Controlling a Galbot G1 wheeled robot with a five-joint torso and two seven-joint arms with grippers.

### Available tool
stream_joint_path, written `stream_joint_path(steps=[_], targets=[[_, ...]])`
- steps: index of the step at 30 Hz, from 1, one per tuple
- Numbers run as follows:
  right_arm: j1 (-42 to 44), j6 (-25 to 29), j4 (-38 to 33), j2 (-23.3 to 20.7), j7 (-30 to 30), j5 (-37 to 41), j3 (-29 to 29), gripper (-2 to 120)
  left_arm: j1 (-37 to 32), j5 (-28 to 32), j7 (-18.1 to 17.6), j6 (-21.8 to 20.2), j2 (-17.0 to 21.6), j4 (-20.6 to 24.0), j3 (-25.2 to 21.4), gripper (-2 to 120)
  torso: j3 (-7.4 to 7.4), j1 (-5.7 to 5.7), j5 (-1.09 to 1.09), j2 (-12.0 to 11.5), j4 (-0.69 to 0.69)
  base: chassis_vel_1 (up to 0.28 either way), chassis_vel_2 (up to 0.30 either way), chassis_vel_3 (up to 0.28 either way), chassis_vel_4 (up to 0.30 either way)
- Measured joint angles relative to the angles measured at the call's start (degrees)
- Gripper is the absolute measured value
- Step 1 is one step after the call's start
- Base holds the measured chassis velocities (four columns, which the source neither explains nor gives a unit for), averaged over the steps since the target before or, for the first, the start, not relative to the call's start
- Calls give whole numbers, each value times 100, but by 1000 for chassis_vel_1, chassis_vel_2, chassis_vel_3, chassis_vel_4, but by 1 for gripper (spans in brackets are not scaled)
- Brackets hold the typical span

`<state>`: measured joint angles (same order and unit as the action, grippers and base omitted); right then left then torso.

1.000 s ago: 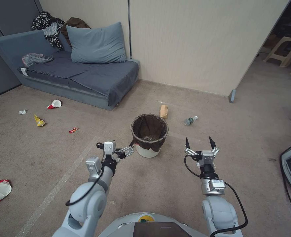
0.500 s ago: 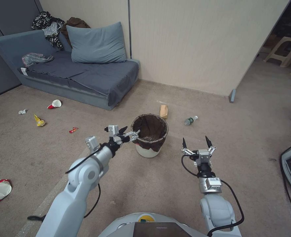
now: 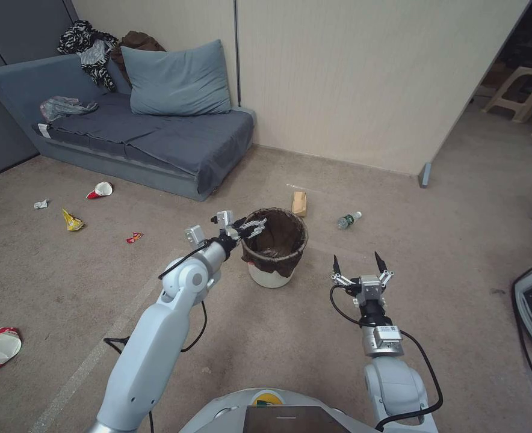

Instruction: Pick up the trash bin, then pick up the garbage from the floor and place it into the trash bin.

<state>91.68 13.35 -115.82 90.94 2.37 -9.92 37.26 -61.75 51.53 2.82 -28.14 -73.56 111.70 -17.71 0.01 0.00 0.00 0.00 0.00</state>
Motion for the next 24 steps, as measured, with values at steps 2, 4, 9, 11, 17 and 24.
stream_joint_path(steps=[2,4,9,11,17,24], targets=[[0,-4,2,9,0,-9,4,100,49,4,-13,4,-18,-64,28,93,0,0,0,0,0,0,0,0,0],[6,-13,15,43,0,-45,17,100,230,9,-86,30,-94,-310,149,90,0,0,0,0,0,0,0,0,0],[33,-13,68,119,0,-124,46,100,616,15,-555,10,-355,-889,394,90,0,0,0,0,0,0,0,0,0],[34,-11,80,119,-1,-131,48,100,669,15,-606,-20,-392,-981,431,90,0,0,1,0,0,0,0,0,0],[50,46,174,119,1,-135,63,100,769,-105,-881,-147,-558,-1329,501,91,0,0,1,0,0,0,0,0,0],[62,75,189,119,4,-133,63,100,802,-342,-985,-151,-720,-1561,449,91,-1,0,1,0,0,0,0,0,0]])
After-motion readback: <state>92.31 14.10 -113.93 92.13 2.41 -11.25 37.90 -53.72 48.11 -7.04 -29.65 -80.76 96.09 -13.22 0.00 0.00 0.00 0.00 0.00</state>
